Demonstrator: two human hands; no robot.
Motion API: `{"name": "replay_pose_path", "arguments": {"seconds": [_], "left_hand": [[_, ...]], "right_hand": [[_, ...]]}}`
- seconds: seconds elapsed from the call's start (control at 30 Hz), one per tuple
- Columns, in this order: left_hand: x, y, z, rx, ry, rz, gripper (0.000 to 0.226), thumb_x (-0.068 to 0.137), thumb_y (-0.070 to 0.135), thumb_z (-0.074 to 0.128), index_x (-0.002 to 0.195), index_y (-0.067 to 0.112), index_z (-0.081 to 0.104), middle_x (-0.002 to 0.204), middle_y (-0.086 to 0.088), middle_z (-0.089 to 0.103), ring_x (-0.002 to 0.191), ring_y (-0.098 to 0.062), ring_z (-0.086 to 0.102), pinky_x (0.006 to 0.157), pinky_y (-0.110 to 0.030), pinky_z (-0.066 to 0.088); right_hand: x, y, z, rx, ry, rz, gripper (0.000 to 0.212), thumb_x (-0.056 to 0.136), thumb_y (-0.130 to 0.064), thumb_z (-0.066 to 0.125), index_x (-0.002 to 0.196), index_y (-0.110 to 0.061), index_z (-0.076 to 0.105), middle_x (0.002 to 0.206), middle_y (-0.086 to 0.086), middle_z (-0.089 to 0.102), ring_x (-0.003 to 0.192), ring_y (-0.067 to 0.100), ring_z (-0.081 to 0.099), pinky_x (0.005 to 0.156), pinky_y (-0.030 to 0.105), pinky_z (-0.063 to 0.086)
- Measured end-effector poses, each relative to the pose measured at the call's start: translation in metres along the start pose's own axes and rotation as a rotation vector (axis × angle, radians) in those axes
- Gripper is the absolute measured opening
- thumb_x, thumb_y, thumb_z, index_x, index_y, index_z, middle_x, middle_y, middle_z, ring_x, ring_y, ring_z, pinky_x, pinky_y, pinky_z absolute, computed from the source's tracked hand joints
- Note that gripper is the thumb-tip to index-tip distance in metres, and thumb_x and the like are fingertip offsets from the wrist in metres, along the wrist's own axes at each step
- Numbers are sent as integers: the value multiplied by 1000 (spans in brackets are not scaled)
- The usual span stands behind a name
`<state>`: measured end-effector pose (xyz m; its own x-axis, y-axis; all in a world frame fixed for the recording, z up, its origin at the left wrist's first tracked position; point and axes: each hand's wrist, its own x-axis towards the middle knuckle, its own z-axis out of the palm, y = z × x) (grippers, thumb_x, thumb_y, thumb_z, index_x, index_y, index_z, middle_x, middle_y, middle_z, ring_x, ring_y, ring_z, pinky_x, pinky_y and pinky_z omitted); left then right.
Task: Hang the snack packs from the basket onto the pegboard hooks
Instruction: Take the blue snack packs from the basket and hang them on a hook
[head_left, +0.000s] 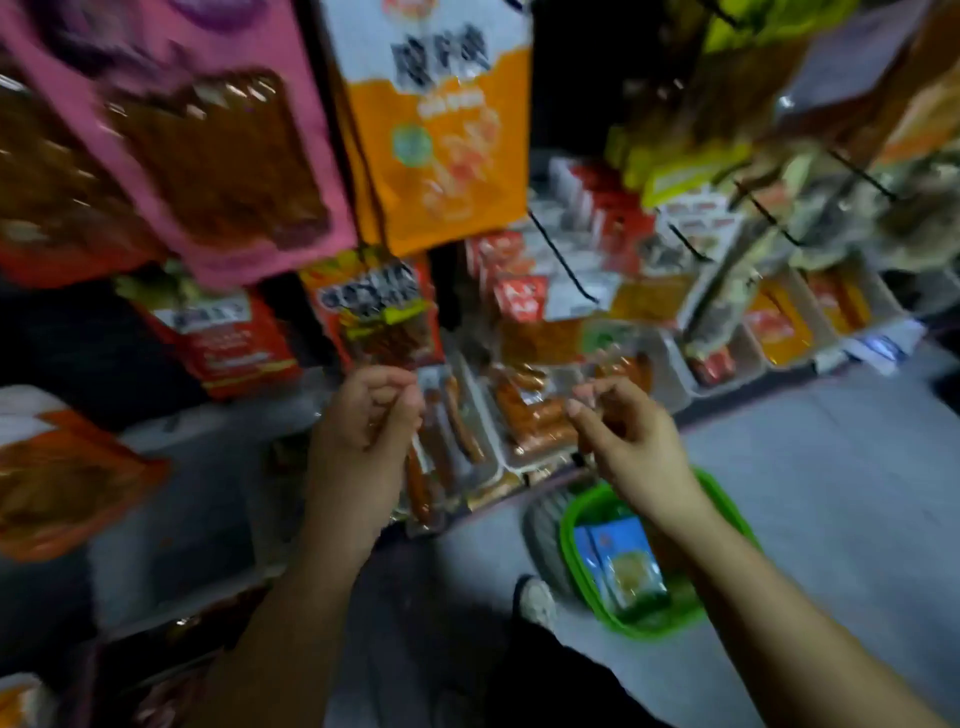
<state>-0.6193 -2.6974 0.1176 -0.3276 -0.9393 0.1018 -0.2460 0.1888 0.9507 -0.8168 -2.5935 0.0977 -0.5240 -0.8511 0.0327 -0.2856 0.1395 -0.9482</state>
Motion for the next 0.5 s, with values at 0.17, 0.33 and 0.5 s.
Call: {"name": "replay_pose_path", "arguments": {"seconds": [0.17, 0.33, 0.5], "left_hand": [[-37, -38, 109, -70, -226, -64, 26, 89, 11, 60, 84, 37, 59, 73, 15, 66, 71, -1, 63, 69, -13, 47], [-77, -99, 225, -100, -401, -299, 29, 88, 0, 58, 81, 28, 57, 75, 5, 62, 66, -6, 59, 71, -21, 46], [-103, -199, 341, -4, -404, -470, 17, 86, -5, 58, 89, 12, 57, 85, -7, 60, 71, -14, 56, 72, -23, 44]], "right_hand": [[-60, 105, -70, -54, 145, 282, 14, 91, -11, 60, 85, -23, 56, 52, -6, 57, 44, 2, 51, 52, 23, 41], [-87, 209, -130, -146, 171, 535, 4, 91, -14, 61, 93, -14, 57, 60, 6, 57, 38, 0, 45, 46, 16, 36], [-80, 337, -175, -207, 78, 718, 10, 91, -13, 60, 97, -5, 59, 60, 3, 58, 36, -4, 48, 47, 14, 36]]}}
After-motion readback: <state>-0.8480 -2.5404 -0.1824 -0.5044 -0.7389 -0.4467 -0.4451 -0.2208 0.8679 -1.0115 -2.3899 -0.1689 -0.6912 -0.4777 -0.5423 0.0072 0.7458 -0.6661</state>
